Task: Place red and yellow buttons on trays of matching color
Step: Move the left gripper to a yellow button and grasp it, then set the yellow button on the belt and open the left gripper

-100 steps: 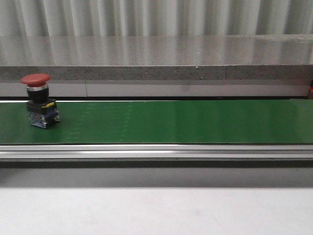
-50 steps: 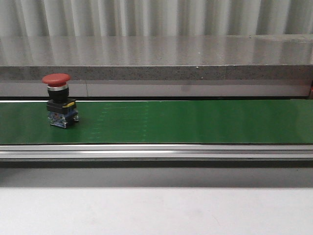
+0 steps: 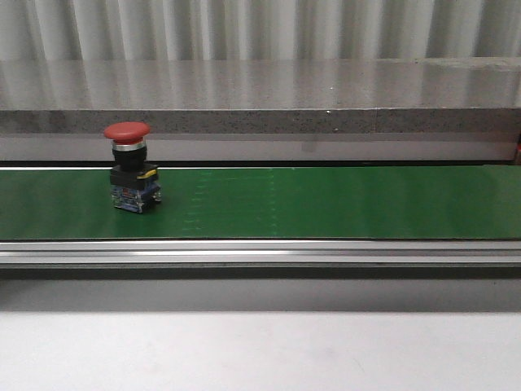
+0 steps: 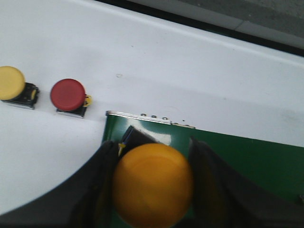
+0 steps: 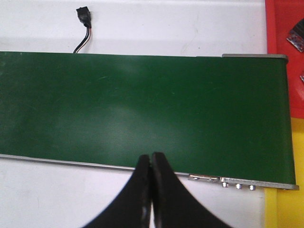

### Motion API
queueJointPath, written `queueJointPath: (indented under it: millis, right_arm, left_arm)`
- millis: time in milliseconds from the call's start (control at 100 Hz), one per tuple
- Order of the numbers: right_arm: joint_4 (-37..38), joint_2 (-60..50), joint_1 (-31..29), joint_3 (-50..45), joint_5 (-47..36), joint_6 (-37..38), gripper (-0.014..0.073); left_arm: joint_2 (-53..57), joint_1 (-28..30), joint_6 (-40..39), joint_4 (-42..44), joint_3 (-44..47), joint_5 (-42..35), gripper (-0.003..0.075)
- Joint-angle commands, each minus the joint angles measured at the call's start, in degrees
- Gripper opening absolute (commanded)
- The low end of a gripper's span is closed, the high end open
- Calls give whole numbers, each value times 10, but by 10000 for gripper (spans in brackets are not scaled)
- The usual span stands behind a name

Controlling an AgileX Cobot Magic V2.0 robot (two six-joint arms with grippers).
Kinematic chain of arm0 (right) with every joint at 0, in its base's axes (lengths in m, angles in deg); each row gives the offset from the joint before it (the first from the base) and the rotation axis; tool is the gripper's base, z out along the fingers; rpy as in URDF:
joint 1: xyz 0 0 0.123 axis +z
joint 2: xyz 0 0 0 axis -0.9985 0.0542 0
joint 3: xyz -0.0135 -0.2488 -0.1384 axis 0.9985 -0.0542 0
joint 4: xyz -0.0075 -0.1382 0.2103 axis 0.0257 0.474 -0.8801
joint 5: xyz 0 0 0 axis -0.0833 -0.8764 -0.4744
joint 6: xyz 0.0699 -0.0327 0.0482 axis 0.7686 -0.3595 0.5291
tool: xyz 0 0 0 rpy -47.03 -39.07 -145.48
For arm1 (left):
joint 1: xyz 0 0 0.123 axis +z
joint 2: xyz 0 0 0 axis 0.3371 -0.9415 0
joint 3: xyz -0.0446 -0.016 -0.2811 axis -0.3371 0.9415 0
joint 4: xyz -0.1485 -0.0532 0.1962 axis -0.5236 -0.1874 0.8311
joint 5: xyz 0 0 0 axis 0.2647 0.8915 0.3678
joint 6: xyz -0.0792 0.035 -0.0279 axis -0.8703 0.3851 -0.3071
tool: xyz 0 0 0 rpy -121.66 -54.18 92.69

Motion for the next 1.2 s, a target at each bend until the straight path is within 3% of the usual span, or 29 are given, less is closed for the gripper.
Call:
queueJointPath:
  millis: [0,560,1040,1110,1190]
  right_arm:
    - [-8,-8,1,14,-27,-5,-67]
    - [-8,-8,1,14,-27,-5,-67]
    - [-8,-8,1,14,-27,-5,-67]
    - [-8,-8,1,14,-27,-5,-67]
    - [-8,-8,1,14,-27,-5,-67]
  left_arm:
    - [25,-24,1,-13,-10,-21,-20]
    - [24,-54,3,-11,85,-83,-20]
    - [-41,-57,18,-9,94,-78,-15]
    - [-41,-58,20,-9,94,-78,31]
    - [-41,-60,33,-9,94,-74,170]
